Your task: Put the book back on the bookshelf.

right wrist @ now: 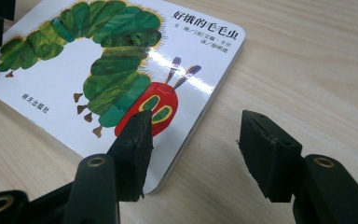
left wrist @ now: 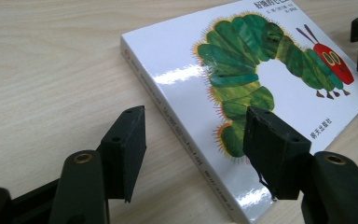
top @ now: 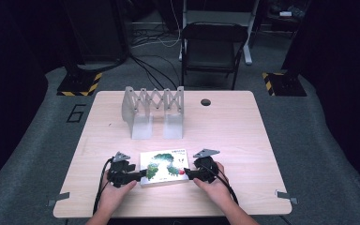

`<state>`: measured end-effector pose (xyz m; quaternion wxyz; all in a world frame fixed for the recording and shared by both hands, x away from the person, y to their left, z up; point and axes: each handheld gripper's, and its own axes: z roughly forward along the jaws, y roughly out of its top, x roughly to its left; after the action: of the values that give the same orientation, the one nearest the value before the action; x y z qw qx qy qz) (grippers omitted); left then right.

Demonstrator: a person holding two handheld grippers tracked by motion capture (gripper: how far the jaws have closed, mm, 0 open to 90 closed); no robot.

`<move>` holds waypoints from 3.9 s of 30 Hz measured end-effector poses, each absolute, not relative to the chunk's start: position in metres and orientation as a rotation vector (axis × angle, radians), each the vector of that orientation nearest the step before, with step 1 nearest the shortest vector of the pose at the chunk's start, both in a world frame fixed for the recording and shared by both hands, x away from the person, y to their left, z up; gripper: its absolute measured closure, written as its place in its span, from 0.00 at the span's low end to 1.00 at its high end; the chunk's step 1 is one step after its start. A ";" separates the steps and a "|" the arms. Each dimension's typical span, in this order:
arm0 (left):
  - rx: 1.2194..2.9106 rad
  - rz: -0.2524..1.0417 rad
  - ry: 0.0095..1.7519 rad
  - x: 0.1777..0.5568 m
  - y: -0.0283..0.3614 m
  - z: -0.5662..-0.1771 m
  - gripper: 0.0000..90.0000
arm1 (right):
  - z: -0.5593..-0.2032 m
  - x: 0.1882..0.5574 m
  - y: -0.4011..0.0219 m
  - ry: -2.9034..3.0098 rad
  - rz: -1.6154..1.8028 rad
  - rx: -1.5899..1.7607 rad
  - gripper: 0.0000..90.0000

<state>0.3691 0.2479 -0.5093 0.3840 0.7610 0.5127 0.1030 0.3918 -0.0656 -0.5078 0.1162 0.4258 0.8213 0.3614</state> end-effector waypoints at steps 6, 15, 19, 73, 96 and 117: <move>1.961 0.243 1.304 0.370 0.241 -0.512 0.42 | -0.510 0.393 -0.062 2.416 1.084 1.277 0.48; 1.971 0.213 1.284 0.374 0.238 -0.514 0.42 | -0.513 0.390 -0.060 2.449 1.124 1.323 0.49; 1.950 0.195 1.292 0.373 0.235 -0.514 0.46 | -0.513 0.385 -0.057 2.462 1.131 1.334 0.49; 2.009 0.085 1.201 0.344 0.204 -0.514 0.46 | -0.506 0.374 -0.090 2.471 1.075 1.399 0.46; 2.020 0.058 1.157 0.343 0.180 -0.515 0.46 | -0.504 0.366 -0.114 2.466 0.982 1.424 0.49; 2.121 0.114 1.048 0.329 0.189 -0.513 0.35 | -0.502 0.409 -0.129 2.419 1.068 1.490 0.44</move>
<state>0.3288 0.1889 -0.5134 0.3770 0.8293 0.4099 0.0446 0.4095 -0.1285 -0.5019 0.0532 0.4901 0.7959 0.3515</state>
